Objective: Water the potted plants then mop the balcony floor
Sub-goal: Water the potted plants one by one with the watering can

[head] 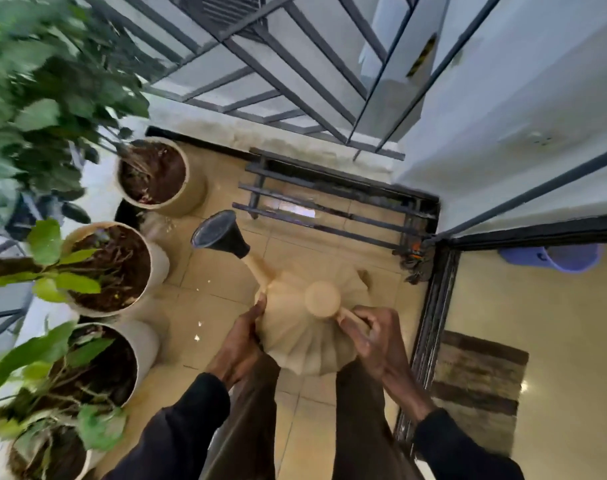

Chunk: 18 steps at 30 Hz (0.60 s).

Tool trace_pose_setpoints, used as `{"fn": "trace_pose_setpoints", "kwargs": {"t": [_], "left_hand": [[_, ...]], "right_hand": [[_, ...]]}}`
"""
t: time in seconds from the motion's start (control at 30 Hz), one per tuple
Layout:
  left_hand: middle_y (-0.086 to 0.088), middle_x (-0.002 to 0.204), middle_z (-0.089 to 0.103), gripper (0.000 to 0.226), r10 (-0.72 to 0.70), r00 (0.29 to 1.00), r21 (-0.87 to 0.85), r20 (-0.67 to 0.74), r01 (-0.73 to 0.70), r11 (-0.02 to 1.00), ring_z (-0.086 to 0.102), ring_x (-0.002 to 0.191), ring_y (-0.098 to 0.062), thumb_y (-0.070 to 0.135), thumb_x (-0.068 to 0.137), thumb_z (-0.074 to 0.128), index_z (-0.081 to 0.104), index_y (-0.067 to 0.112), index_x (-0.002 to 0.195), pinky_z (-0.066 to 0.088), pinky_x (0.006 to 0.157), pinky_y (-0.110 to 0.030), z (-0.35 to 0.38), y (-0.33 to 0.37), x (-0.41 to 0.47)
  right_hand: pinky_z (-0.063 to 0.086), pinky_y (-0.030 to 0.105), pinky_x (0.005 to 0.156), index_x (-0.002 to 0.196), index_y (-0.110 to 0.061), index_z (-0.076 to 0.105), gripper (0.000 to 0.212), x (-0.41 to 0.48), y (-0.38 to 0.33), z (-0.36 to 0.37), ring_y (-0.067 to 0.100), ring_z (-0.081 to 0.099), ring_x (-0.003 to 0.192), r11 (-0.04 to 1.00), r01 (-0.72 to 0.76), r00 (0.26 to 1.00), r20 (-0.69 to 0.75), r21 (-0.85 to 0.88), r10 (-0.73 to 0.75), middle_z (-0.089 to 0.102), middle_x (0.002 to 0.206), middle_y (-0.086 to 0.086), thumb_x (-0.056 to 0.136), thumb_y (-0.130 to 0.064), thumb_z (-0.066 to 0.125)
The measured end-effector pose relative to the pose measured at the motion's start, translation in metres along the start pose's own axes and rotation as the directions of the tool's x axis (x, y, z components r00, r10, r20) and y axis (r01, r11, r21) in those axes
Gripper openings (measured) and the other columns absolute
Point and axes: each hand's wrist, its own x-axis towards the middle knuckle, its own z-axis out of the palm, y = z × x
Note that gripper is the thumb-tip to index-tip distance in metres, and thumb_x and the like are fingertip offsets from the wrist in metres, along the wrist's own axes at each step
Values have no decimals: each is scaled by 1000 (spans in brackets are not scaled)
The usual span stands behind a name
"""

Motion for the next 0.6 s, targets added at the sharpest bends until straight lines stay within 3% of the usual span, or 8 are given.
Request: {"fn": "trace_pose_setpoints", "kwargs": {"t": [0.1,0.2,0.27,0.37,0.47,0.53,0.6], "left_hand": [[-11,127,71,38,-12,1000,-65,-8,11,998,67,116,-32,40,99,61,60,17,130,60,81,-47,29,5,43],[-8,137,65,54,14,999,-66,-42,-17,998,60,127,-32,50,91,68,57,25,138,52,100,-55,52,13,96],[-7,144,60,71,13,998,-65,-63,-17,998,55,132,-34,58,83,75,52,31,144,44,108,-60,70,18,138],[-4,138,63,58,41,996,-86,-77,-47,995,57,129,-30,55,90,67,54,31,141,51,102,-53,97,25,190],[-1,137,64,41,75,991,-72,-112,-83,994,56,128,-27,52,100,53,59,33,136,48,105,-52,118,36,245],[-1,139,63,42,77,989,-61,-129,-86,994,56,129,-28,51,100,53,59,31,137,48,106,-54,131,42,282],[-3,136,63,43,80,985,-70,-150,-91,993,57,126,-28,49,101,53,58,28,138,51,102,-53,143,51,316]], "right_hand": [[38,4,54,73,-41,62,20,48,25,-9,-6,60,58,1000,2,999,49,2,-2,64,65,-31,92,-41,67],[41,16,72,73,-27,70,27,98,61,-20,-7,59,61,1000,8,995,95,-11,-7,59,62,-27,93,-44,66],[39,17,72,73,-26,69,26,136,86,-28,-7,57,62,999,25,991,133,-23,-21,57,64,-28,94,-42,66],[37,9,58,78,-27,70,24,190,112,-36,-2,59,61,997,64,980,190,-36,-56,58,66,-24,95,-44,64],[48,19,56,82,-22,70,29,244,140,-46,2,63,65,993,94,959,275,-78,-69,63,71,-18,95,-46,60],[59,28,66,94,-17,74,33,280,161,-54,4,68,77,987,91,935,353,-135,-38,70,83,-12,98,-46,60],[58,22,75,106,-20,74,25,314,180,-63,-2,68,88,975,123,896,443,-185,-29,71,93,-16,104,-41,62]]}}
